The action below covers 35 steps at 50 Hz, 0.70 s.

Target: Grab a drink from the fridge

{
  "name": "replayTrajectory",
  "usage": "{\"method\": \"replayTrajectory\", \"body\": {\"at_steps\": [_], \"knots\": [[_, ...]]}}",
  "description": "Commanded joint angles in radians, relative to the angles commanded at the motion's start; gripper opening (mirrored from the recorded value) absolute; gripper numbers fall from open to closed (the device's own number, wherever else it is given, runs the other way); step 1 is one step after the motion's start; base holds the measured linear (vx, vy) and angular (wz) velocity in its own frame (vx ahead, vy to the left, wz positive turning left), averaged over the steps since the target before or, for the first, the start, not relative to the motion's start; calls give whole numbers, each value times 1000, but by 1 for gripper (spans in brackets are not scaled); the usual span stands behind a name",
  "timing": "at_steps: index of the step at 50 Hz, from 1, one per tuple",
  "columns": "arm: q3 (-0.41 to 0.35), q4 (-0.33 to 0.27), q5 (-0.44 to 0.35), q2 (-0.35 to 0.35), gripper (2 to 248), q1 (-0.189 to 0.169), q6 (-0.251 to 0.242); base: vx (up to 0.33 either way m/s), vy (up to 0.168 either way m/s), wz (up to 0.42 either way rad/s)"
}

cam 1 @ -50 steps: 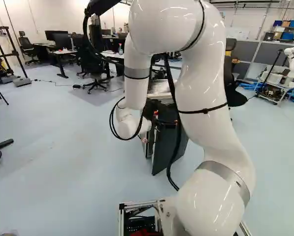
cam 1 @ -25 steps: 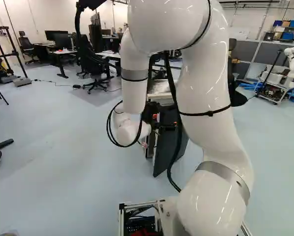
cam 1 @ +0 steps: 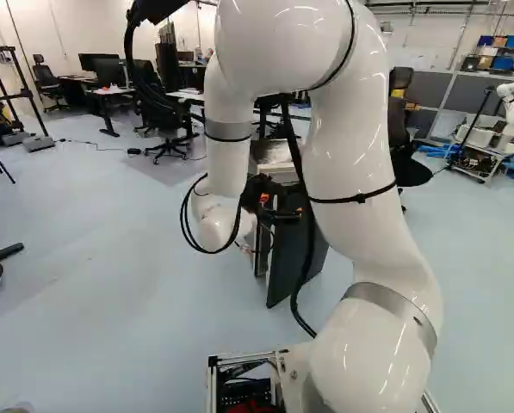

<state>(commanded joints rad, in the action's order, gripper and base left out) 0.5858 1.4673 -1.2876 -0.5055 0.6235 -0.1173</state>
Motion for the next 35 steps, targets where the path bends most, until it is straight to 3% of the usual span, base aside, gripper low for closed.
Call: {"method": "replayTrajectory", "body": {"at_steps": [22, 35], "knots": [[106, 0, -34, -55, 247, -45, 0, 0, 0, 0], [130, 9, -40, -68, 247, -67, 0, 0, 0, 0]]}}
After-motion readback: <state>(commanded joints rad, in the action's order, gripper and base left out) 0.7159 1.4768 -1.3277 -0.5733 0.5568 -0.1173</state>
